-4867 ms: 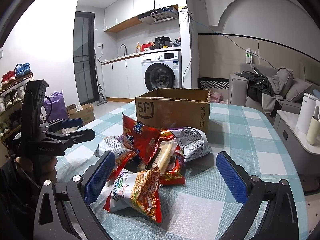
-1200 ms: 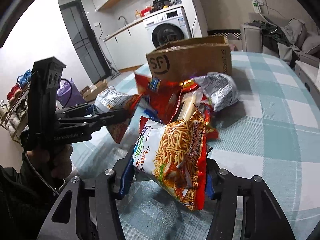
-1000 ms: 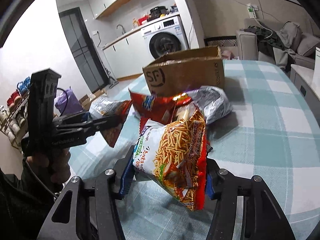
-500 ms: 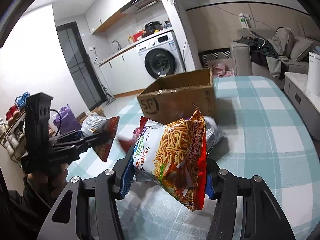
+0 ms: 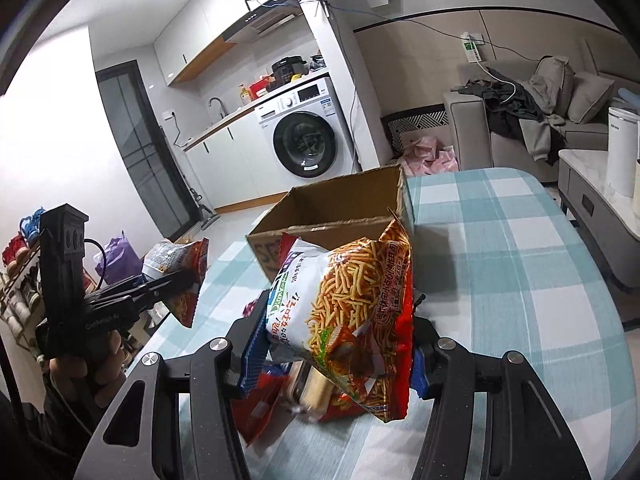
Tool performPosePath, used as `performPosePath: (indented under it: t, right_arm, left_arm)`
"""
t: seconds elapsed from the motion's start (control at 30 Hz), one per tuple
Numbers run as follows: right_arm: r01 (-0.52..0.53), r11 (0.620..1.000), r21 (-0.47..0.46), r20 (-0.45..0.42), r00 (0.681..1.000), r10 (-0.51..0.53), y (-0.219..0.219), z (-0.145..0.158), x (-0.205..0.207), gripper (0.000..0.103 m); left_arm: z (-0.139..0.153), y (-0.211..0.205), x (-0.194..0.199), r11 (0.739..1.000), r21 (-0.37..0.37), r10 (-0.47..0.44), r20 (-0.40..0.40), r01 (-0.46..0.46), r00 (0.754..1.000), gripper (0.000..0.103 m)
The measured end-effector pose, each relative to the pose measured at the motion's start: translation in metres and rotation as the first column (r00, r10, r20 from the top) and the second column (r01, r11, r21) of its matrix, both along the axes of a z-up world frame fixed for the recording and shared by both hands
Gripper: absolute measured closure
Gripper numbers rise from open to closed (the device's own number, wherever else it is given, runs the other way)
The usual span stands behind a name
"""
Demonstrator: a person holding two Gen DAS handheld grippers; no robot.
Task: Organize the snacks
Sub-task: 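Lift both held bags and carry them over the open cardboard box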
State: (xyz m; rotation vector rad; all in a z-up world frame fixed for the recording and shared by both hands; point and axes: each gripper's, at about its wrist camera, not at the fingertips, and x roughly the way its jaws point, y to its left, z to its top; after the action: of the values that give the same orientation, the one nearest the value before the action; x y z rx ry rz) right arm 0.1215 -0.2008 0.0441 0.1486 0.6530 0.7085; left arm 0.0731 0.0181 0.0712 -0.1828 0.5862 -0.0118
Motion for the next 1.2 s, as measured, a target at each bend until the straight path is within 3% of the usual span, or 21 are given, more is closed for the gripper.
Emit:
performPosePath:
  t: [0.5,1.2]
  right_arm:
    - [-0.005,1.0,-0.007,0.031,1.0,0.005,0.024,0.024,0.05,0.046]
    - [-0.017,1.0,0.01,0.01,1.0,0.017,0.055,0.033,0.1,0.046]
  left_arm:
    - [0.005,0.011,0.07,1.0,0.002,0.007,0.013,-0.007,1.0,0.046]
    - [0.001,0.011,0.125,1.0,0.028,-0.003,0.016,0.003,1.0,0.046]
